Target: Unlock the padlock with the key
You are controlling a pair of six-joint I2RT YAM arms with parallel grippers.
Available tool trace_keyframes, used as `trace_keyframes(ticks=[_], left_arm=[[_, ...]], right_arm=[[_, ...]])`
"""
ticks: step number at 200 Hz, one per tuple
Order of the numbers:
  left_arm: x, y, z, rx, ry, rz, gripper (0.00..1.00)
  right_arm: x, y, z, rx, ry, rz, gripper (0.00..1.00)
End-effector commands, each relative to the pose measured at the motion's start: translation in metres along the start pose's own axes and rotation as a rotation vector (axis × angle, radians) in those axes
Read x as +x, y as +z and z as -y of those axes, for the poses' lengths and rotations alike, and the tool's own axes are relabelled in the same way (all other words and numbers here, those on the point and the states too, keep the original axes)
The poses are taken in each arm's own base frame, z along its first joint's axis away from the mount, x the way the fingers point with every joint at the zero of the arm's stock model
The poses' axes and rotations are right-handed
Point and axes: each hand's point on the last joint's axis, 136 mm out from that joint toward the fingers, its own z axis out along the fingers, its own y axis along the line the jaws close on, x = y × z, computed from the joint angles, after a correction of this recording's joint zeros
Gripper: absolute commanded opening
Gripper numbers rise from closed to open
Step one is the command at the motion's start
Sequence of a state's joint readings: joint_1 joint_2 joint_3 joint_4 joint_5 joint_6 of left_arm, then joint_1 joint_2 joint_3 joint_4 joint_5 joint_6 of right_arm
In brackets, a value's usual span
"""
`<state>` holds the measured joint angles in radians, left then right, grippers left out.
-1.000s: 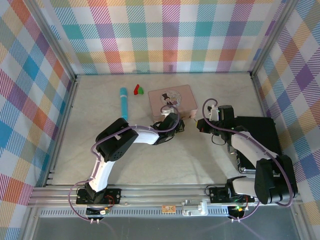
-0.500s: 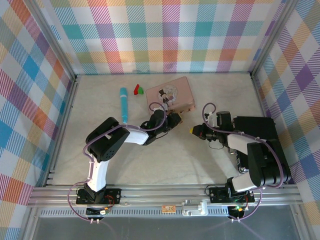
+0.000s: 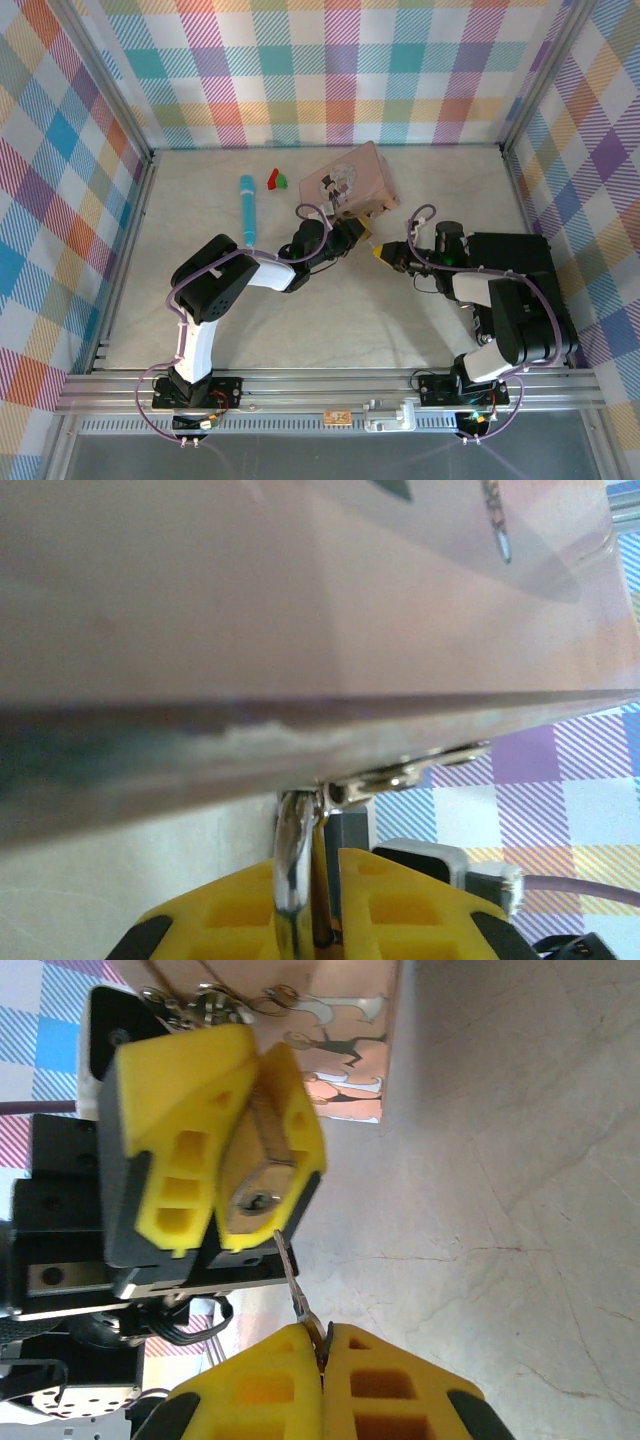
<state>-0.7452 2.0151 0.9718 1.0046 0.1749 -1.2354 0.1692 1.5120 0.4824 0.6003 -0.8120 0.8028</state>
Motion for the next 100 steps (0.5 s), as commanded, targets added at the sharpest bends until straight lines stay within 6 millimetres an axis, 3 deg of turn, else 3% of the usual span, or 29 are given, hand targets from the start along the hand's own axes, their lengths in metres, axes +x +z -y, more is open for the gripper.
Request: trace_keyframes(ticks=[1,100], left_arm=[[-0.005,-0.002,0.038,0.147,0.012,0.016,0.0],[-0.007,-0.005,0.024,0.122,0.029,0.04,0.0]], right_arm=[[-0.006,0.001,-0.009,-0.056,-0.033,0.014,0.0],[-0.01,0.0,-0.014,-0.07,-0.033,0.021,0.0]])
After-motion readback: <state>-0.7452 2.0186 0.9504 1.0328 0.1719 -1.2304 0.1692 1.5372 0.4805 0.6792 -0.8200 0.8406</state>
